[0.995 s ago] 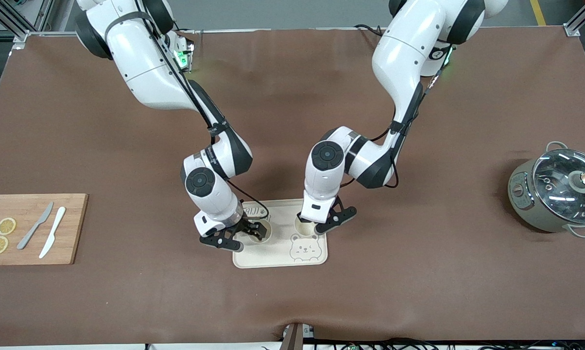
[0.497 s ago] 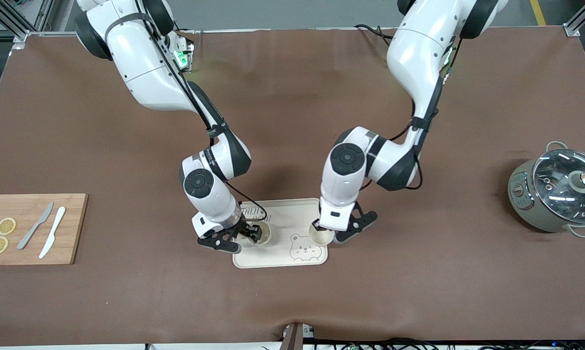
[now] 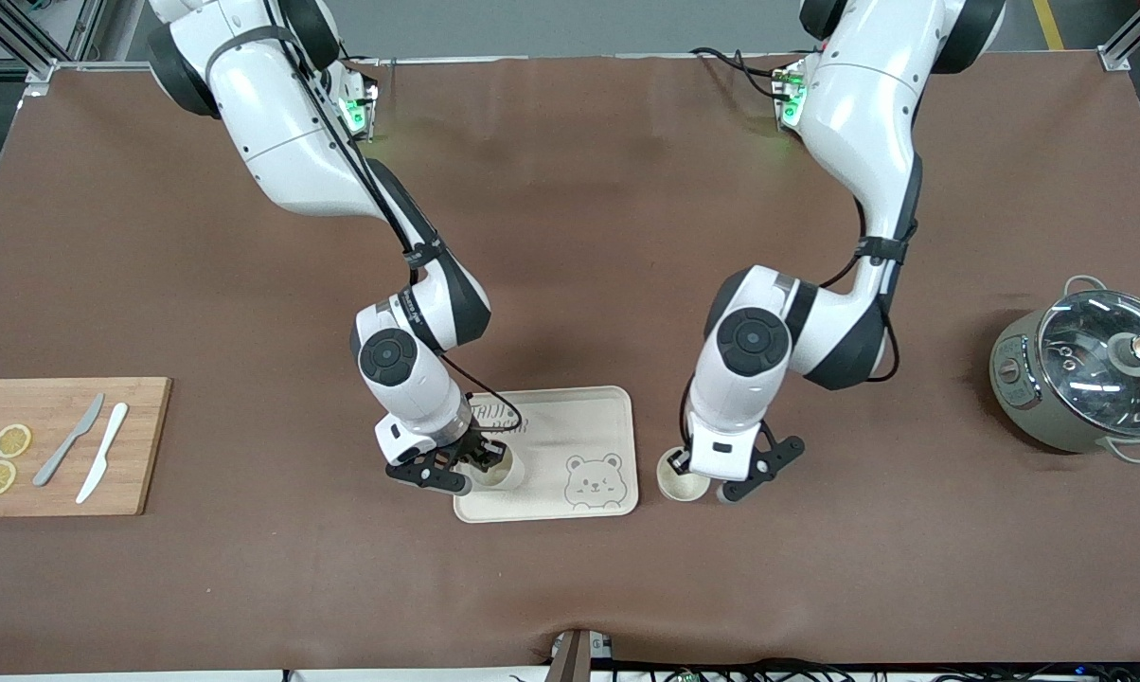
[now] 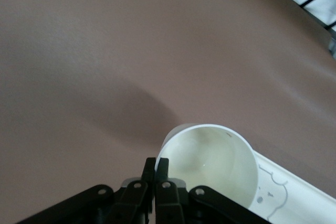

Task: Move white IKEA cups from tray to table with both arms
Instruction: 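Carry the cups off the tray, each gripper moving outward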

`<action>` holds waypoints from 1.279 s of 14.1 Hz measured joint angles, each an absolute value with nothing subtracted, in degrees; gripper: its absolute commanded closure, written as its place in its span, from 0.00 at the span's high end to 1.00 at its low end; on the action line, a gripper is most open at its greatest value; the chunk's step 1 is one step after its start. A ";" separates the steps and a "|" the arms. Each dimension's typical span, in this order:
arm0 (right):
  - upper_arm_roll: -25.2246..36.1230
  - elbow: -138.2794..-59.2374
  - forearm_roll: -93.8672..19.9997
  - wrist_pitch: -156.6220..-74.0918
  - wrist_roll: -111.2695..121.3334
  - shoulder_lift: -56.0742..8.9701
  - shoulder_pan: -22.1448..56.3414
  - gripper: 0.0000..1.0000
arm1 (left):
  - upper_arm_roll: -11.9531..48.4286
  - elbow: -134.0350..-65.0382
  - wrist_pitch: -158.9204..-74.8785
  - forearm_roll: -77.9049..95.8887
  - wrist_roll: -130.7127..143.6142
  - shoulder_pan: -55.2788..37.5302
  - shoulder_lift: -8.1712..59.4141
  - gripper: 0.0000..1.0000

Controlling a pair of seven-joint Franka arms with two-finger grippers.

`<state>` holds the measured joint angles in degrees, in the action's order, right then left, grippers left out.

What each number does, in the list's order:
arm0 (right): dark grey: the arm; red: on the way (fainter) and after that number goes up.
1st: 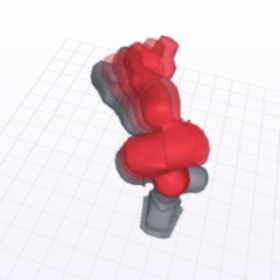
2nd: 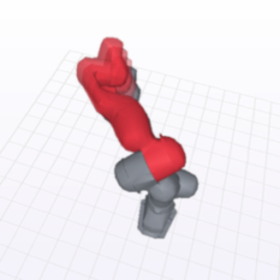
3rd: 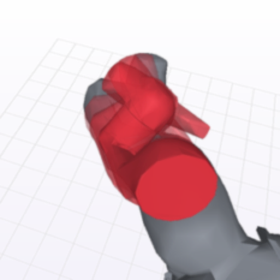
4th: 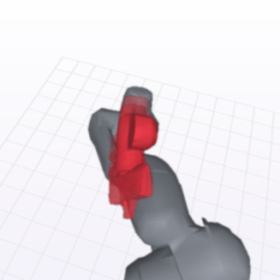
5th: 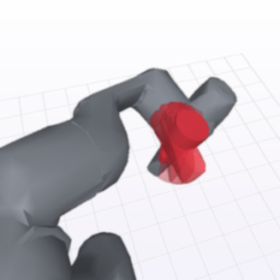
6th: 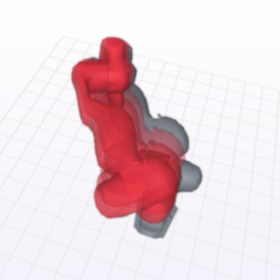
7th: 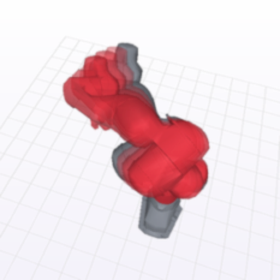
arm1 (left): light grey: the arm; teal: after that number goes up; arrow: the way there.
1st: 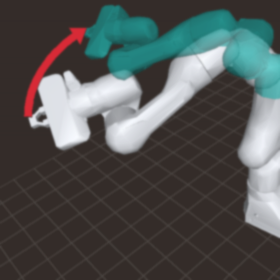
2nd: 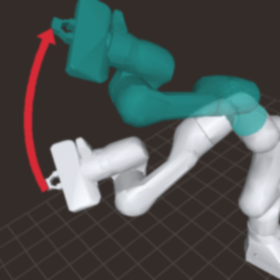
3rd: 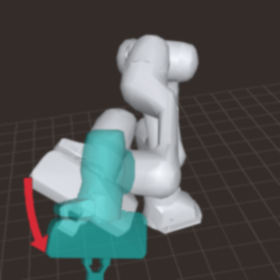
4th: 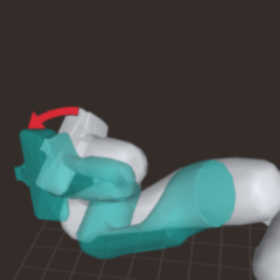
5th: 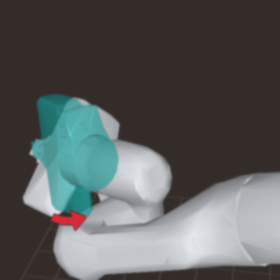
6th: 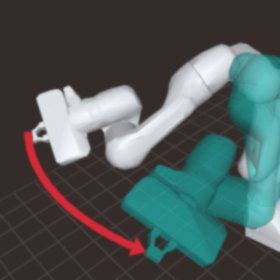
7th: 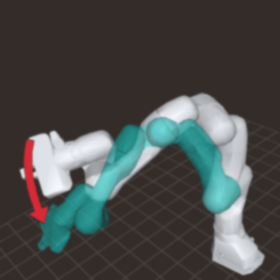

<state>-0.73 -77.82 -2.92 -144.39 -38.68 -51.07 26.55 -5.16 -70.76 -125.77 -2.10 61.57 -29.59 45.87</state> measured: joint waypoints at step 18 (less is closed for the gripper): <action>-1.12 -73.04 -2.90 -124.50 -39.13 -44.76 26.48 0.00 | -4.97 -71.73 -120.09 0.70 27.79 -9.89 45.57 0.00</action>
